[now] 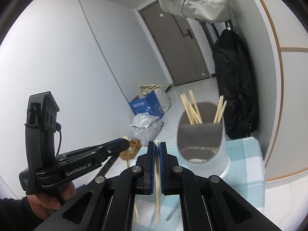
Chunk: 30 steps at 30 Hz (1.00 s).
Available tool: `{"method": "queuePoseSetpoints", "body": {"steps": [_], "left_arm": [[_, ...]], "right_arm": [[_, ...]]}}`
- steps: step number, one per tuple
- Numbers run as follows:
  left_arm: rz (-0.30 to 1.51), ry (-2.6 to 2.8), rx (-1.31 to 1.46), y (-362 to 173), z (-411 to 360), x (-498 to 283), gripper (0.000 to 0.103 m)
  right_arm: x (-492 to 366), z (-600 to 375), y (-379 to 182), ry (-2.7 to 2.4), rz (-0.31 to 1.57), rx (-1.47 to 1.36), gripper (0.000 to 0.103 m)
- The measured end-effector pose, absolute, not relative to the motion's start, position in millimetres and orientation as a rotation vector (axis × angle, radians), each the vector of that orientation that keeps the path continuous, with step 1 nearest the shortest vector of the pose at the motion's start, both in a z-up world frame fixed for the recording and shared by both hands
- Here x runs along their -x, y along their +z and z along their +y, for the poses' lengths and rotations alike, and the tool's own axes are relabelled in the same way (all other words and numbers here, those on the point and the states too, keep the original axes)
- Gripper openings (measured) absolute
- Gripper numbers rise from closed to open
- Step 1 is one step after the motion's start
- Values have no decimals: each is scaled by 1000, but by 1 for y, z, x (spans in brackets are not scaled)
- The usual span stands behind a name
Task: Organize utensils
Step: 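Lift both held chopsticks up over the white utensil holder, then open both tools to drop the chopsticks into the holder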
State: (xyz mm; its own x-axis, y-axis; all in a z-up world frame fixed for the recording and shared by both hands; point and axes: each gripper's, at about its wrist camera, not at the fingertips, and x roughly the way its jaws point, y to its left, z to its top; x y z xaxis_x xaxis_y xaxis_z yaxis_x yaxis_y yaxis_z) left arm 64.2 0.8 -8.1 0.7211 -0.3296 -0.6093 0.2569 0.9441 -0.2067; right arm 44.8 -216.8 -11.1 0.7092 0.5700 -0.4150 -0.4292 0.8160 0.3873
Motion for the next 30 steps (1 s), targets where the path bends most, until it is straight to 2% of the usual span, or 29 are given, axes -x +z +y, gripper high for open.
{"method": "queuePoseSetpoints", "body": {"steps": [20,30], "left_arm": [[505,-350,180,68,-18,-132,2],[472,-305,226,59,-26,-178,2]], "right_arm": [[-126,-252,86,491,482,-278,3],[-175,-261,102,413,428,-249,3]]}}
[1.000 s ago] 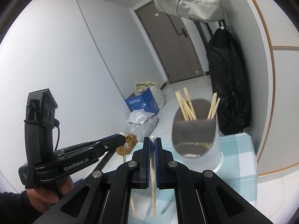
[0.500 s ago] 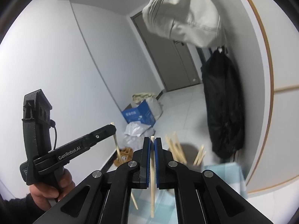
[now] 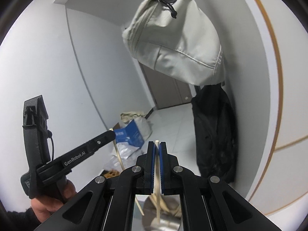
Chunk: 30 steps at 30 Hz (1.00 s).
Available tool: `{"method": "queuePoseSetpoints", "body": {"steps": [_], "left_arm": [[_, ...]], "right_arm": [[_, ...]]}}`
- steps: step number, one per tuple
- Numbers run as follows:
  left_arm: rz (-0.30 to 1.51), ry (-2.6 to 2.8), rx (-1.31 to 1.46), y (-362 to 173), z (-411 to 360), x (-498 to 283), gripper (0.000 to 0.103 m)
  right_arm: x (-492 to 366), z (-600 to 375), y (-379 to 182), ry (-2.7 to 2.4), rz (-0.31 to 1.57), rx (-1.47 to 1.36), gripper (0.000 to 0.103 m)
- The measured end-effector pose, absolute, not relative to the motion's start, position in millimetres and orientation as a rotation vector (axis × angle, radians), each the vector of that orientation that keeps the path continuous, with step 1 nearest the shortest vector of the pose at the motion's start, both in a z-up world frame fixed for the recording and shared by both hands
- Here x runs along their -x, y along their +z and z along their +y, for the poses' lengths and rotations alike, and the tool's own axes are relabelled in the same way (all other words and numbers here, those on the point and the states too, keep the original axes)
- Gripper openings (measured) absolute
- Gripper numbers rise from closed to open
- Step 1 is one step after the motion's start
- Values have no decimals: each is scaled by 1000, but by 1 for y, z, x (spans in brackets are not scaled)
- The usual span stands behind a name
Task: Organize utensils
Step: 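Open both tools to drop the chopsticks into the holder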
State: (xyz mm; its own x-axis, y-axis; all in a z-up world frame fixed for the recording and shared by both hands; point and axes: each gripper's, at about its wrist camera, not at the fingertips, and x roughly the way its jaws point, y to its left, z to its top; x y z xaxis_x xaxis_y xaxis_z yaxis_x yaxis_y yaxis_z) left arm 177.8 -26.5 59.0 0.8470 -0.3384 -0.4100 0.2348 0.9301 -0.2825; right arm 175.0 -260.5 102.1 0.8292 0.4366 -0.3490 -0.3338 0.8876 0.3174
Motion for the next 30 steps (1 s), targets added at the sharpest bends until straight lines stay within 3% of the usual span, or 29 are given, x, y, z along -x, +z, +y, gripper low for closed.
{"method": "queuePoseSetpoints", "body": {"steps": [20,30], "left_arm": [[434,-365,183,26,-42,-193,2],[514,-444,153,3,-41,-188,2]], "right_arm": [[-213,-255,66,365,461,-216,3],[-206,-243,31,404,553,-174,4]]}}
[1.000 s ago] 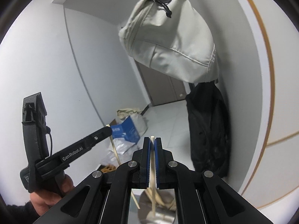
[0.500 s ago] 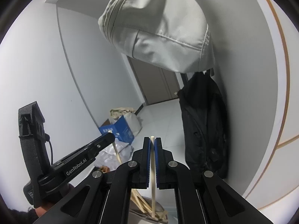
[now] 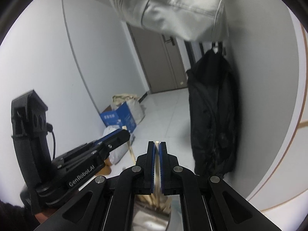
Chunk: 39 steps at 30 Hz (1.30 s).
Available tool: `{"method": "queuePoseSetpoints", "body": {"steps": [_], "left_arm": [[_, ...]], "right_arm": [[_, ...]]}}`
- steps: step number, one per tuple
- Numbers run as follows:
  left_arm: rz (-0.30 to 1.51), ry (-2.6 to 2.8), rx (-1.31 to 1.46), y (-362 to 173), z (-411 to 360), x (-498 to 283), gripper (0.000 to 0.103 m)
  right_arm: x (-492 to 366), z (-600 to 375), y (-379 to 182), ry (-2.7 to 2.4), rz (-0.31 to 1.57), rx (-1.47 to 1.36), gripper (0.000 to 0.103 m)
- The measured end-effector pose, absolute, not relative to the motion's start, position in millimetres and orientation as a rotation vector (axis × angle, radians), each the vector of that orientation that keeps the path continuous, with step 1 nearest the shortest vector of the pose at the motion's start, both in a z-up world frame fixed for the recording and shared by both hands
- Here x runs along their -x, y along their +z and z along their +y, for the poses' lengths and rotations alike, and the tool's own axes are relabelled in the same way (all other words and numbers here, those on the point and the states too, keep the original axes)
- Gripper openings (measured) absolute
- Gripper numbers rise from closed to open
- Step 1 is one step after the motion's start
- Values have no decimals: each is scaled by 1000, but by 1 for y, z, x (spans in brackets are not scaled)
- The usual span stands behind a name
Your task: Organize utensils
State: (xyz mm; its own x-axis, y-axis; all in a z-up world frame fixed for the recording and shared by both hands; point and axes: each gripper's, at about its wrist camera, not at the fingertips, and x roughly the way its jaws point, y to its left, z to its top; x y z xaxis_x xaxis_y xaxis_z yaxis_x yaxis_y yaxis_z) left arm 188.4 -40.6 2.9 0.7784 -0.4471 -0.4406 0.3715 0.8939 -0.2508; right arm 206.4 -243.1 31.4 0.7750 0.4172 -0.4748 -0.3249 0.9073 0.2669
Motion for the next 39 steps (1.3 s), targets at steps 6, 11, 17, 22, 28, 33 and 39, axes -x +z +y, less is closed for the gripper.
{"method": "queuePoseSetpoints", "body": {"steps": [6,11,17,22,28,33,39], "left_arm": [[614,-558,124,7,-41,-186,3],[667,-577,168,18,-30,-183,5],[634,-503,179,38,-18,-164,26],[587,-448,205,46,-9,-145,53],[564,-379,177,49,-11,-123,70],[552,-344,153,51,-14,-99,72],[514,-290,136,50,-12,-71,85]], "right_arm": [[-196,-239,12,422,608,-165,7],[-184,-245,6,427,623,-202,16],[-162,-254,17,398,579,-223,49],[-137,-261,28,382,534,-244,64],[-106,-262,41,368,478,-239,80],[-79,-258,47,365,433,-225,87],[-54,-255,46,359,407,-215,95]]}}
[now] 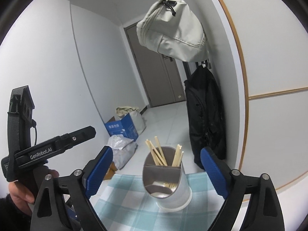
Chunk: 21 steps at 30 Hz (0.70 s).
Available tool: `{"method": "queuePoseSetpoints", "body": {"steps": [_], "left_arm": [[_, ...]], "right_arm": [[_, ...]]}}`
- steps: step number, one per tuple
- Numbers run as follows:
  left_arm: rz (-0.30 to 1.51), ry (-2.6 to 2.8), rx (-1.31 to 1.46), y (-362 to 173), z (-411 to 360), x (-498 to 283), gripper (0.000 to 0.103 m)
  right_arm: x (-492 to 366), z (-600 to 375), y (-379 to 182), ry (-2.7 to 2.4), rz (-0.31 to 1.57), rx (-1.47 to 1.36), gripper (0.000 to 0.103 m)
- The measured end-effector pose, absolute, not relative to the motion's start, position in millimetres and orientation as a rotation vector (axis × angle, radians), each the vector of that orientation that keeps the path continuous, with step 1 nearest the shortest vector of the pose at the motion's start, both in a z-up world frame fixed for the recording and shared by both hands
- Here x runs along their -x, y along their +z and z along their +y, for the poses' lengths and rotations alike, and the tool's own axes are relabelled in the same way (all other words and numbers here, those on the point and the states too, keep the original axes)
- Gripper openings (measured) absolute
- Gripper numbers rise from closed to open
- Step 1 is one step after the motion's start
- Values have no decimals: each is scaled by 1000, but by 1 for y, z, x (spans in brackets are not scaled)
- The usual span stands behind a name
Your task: Organize utensils
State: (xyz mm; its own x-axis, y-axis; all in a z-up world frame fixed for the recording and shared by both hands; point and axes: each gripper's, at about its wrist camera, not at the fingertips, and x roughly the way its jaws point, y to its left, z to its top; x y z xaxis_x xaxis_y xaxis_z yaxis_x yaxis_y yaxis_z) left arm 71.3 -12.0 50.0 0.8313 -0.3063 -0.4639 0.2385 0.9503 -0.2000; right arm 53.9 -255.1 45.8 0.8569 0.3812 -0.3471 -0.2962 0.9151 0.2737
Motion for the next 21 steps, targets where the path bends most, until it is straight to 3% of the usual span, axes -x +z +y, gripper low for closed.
{"method": "queuePoseSetpoints", "body": {"steps": [5,21], "left_arm": [[499,-247,123,41,-10,-56,86],[415,-135,102,1,8,-16,86]], "right_arm": [[-32,-254,42,349,379,-209,99],[18,-245,-1,369,281,-138,100]]}}
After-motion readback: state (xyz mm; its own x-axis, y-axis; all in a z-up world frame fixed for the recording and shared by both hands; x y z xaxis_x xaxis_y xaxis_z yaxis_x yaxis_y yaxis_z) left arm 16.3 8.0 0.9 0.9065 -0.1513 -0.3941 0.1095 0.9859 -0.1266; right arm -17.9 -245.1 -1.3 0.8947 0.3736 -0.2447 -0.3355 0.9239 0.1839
